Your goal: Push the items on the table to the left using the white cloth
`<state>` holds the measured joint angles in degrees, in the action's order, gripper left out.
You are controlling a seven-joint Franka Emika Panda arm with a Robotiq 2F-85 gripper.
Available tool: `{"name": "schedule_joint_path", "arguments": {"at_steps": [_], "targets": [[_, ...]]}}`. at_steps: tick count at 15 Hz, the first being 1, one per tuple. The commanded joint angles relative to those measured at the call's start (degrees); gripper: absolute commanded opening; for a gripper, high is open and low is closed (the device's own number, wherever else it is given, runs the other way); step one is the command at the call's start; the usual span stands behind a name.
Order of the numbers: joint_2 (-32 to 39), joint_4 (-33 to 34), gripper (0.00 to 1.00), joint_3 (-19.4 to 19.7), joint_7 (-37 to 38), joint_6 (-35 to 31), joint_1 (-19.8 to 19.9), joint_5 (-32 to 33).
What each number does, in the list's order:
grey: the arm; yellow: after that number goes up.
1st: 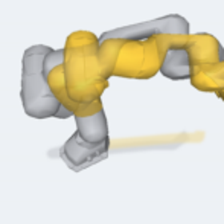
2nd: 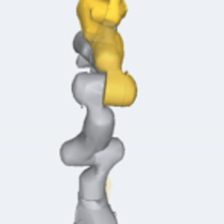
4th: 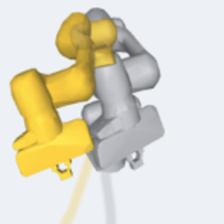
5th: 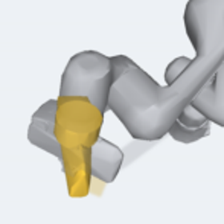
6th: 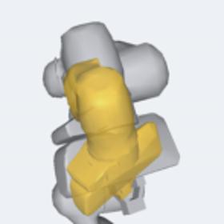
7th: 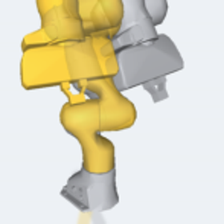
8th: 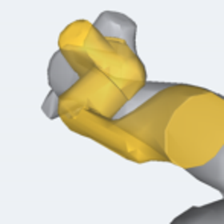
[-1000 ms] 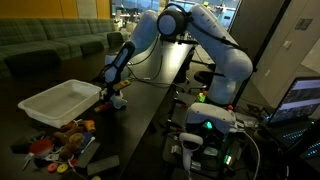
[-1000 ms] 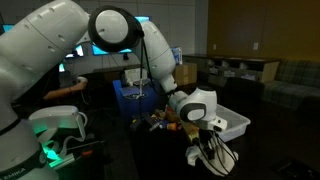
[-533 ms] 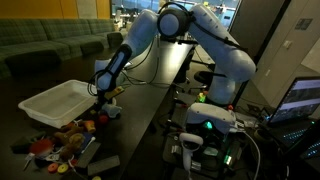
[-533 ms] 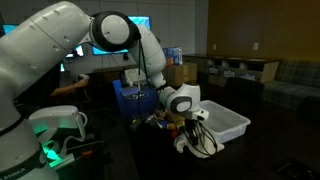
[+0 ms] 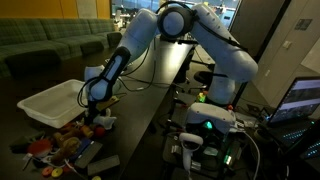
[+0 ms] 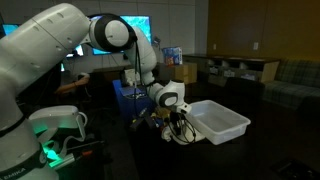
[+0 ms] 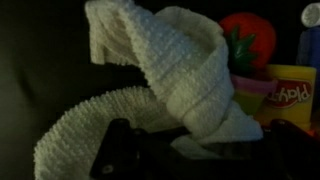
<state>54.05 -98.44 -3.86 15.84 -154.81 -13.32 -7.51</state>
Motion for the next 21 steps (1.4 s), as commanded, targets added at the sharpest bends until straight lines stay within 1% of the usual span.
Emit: {"name": "schedule_joint_path", "arguments": {"at_steps": [1, 5, 9, 13, 16, 18, 21], "targets": [[-0.5, -1.1, 0.00, -2.1, 2.2, -1.5, -1.5, -1.9], [-0.3, -0.2, 0.00, -4.4, 4.4, -1.9, -3.2, -3.7], [0.4, 1.2, 0.00, -5.2, 6.7, -4.2, -5.8, -5.1], [-0.2, 1.3, 0.00, -6.1, 6.8, -5.4, -7.6, -5.6], [-2.0, -0.7, 0.00, -6.4, 5.5, -5.6, -7.0, -5.4], [-3.6, -3.3, 0.00, -6.5, 4.1, -5.5, -5.3, -5.4], [-6.5, -8.3, 0.00, -4.5, 3.0, -5.9, -2.9, -4.9]]}}
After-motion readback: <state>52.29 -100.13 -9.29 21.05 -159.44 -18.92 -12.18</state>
